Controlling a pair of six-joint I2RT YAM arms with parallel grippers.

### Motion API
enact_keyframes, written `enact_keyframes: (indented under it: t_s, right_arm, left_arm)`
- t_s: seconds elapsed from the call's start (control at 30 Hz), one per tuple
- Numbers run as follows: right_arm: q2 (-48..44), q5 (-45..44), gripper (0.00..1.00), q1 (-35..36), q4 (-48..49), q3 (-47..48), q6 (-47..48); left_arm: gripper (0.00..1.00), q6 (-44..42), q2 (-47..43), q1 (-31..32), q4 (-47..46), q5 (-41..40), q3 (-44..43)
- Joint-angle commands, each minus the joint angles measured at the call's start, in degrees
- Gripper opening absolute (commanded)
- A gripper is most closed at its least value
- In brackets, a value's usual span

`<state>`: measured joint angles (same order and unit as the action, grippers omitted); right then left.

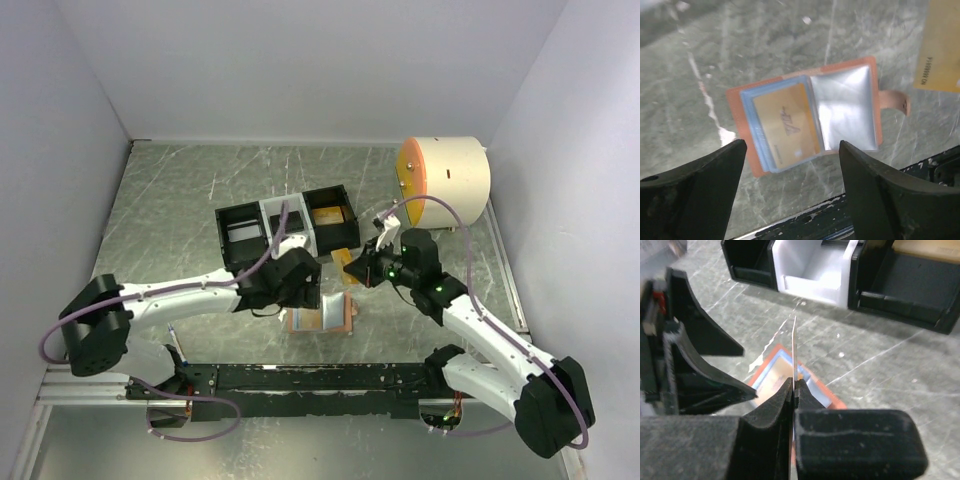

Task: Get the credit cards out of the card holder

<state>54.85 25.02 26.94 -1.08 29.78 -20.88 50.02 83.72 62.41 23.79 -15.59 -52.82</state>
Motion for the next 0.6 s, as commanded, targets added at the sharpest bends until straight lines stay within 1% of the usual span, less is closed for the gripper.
enact_keyframes:
  t_s: [0.0,0.03,0.17,0.3,0.37,0.43,0.5,0.53,0.57]
  right_arm:
    - [-1.9,-9.0,0.00,2.6,2.6,2.4,11.3]
    - [-1.8,-9.5,0.00,2.7,2.8,2.6,13.9]
    - [-0.4,-9.7,0.00,2.7,1.0,5.8,27.1]
    - [3.2,-12.1,0.00,2.7,-0.1,9.8,35.3]
    - [6.1,-12.8,0.00,2.6,-1.0,12.0,39.1]
    - [10.3,-11.8,0.00,2.4,-4.0,15.3,43.4]
    - [14.5,-11.5,0.00,1.9,-6.4,19.6,45.3]
    - [16.4,-9.0,0.00,1.7,-7.1,21.4,46.3]
    - [18.2,-6.6,0.00,0.0,-7.3,22.8,47.5]
  left_arm:
    - [0.94,-1.0,-5.0,-4.9,5.1,-1.8,-0.7]
    - [1.00,-0.7,-6.3,-6.3,6.0,-2.0,-0.3]
    - [0.99,-2.3,-13.2,-14.4,7.4,-0.3,1.4]
    - [0.99,-4.9,-19.2,-20.4,10.6,-2.1,0.7]
    - [0.99,-6.0,-20.8,-22.3,12.1,-4.1,0.1]
    - [0.99,-7.4,-21.6,-24.3,12.9,-4.8,-0.3]
    - [0.99,-8.8,-21.1,-26.2,14.4,-5.3,-1.1]
    - [1.00,-9.3,-20.7,-26.8,15.0,-6.0,-1.5]
    - [1.00,-9.9,-20.2,-27.5,15.3,-6.8,-1.7]
